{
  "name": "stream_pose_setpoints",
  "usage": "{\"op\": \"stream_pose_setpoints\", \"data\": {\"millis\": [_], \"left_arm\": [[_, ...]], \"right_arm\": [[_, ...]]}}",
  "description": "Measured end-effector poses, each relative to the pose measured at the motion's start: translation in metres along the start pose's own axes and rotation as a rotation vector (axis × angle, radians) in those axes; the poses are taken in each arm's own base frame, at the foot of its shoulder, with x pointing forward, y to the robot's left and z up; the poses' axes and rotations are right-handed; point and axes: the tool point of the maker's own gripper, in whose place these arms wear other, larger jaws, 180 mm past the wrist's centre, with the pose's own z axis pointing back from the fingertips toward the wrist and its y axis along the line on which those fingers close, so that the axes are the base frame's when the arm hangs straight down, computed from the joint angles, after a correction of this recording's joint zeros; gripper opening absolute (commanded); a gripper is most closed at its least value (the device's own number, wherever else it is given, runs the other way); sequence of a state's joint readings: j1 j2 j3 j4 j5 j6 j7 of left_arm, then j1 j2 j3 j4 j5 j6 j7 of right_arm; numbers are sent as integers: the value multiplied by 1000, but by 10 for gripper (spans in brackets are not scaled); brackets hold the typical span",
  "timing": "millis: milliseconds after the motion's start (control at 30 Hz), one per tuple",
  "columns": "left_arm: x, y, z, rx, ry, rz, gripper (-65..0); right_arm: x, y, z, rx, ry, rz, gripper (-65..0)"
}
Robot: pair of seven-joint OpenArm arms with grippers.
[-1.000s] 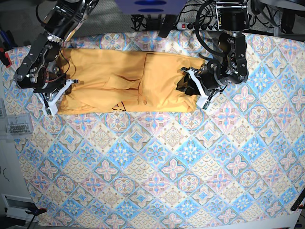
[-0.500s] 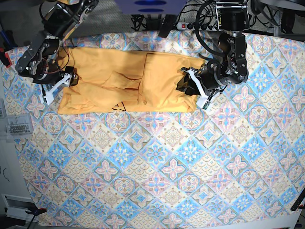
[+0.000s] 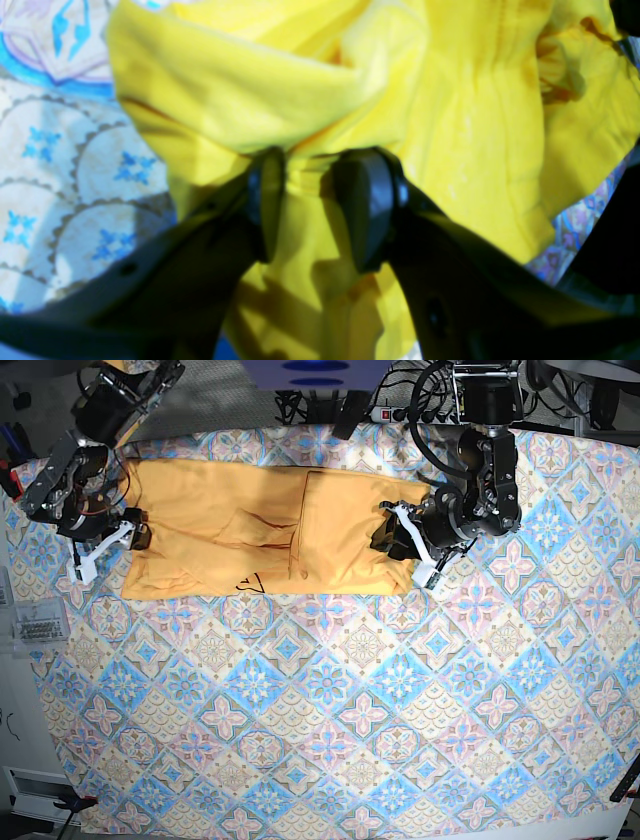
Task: Fold the T-shirt properly
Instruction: 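Adjust the right gripper's grip on the strip's end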
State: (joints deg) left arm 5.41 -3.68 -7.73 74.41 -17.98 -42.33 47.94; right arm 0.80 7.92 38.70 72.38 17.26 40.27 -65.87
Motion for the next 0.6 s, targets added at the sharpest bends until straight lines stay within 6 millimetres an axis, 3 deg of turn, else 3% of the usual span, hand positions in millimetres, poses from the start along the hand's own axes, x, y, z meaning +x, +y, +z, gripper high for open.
{"op": "stream_pose_setpoints", "data": {"millis": [167, 600], "left_arm": [[0, 0, 0, 0, -1, 0, -424], [0, 0, 0, 0, -1, 0, -424]], "right_arm": [[-1, 0, -5, 24, -8, -25, -260], [-14, 27, -8, 38, 80, 77, -261]]}}
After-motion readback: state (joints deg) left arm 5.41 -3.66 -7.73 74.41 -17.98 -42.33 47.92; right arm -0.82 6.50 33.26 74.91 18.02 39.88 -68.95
